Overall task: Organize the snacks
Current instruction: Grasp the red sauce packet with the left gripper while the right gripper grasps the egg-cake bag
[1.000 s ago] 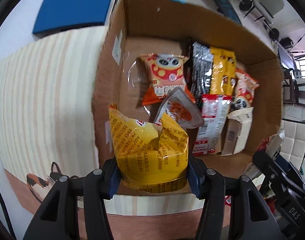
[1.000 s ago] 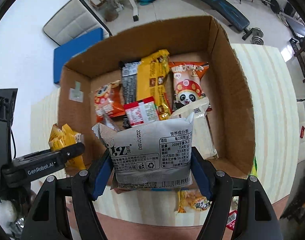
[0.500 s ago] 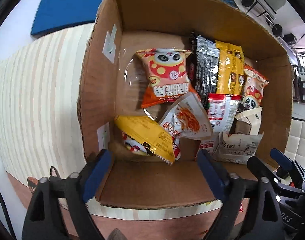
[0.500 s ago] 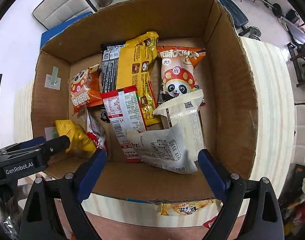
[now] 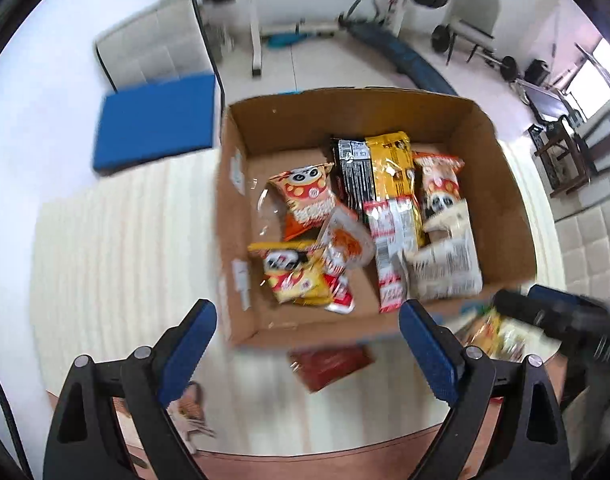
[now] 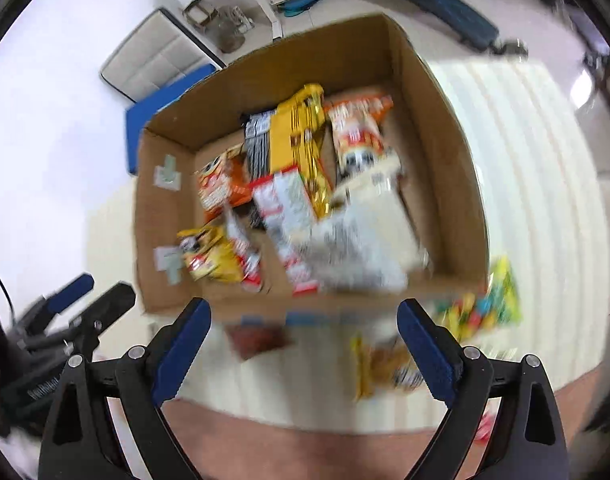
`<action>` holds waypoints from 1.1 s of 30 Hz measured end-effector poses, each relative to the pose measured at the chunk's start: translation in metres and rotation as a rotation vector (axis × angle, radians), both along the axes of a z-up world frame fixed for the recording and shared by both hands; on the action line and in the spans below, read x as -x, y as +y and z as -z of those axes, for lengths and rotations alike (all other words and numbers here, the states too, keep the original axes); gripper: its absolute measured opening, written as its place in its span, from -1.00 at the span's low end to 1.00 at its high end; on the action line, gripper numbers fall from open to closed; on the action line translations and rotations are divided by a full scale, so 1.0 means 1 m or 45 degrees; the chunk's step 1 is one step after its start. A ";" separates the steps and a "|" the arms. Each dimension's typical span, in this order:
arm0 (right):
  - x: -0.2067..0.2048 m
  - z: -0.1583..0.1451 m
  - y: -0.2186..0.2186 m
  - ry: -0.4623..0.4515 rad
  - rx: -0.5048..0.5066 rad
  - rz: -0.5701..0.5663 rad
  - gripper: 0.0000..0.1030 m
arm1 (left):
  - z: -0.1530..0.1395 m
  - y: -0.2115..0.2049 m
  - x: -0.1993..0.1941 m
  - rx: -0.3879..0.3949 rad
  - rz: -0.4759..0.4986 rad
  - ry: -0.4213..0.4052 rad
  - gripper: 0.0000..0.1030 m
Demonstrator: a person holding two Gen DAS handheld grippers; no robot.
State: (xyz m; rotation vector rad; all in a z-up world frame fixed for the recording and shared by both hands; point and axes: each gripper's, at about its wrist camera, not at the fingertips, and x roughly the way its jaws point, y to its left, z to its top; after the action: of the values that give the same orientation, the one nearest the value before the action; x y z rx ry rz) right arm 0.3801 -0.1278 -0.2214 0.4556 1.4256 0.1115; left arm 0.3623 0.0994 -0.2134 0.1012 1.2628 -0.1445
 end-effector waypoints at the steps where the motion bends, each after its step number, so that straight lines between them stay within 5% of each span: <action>1: 0.013 0.001 -0.006 -0.003 -0.023 0.023 0.87 | 0.000 0.002 0.016 -0.020 0.017 -0.020 0.82; 7: 0.076 0.032 -0.023 0.064 -0.037 0.086 0.87 | 0.069 -0.006 0.060 -0.209 0.240 0.083 0.82; 11: 0.095 0.067 -0.029 0.135 -0.023 0.117 0.87 | 0.135 -0.010 0.048 -0.234 0.329 0.221 0.82; 15: 0.102 0.086 -0.034 0.174 -0.051 0.155 0.87 | 0.166 -0.021 0.034 -0.236 0.440 0.280 0.82; 23: 0.098 0.100 -0.054 0.222 -0.056 0.321 0.87 | 0.191 -0.044 0.020 -0.137 0.510 0.405 0.82; 33: 0.080 0.128 -0.082 0.288 -0.040 0.567 0.87 | 0.184 -0.064 0.049 0.037 0.526 0.484 0.82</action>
State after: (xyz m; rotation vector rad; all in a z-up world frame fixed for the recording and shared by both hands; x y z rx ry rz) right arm 0.3003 -0.2099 -0.3496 0.8207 1.5103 -0.2849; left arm 0.3132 0.0356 -0.3977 0.3215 1.6061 -0.5592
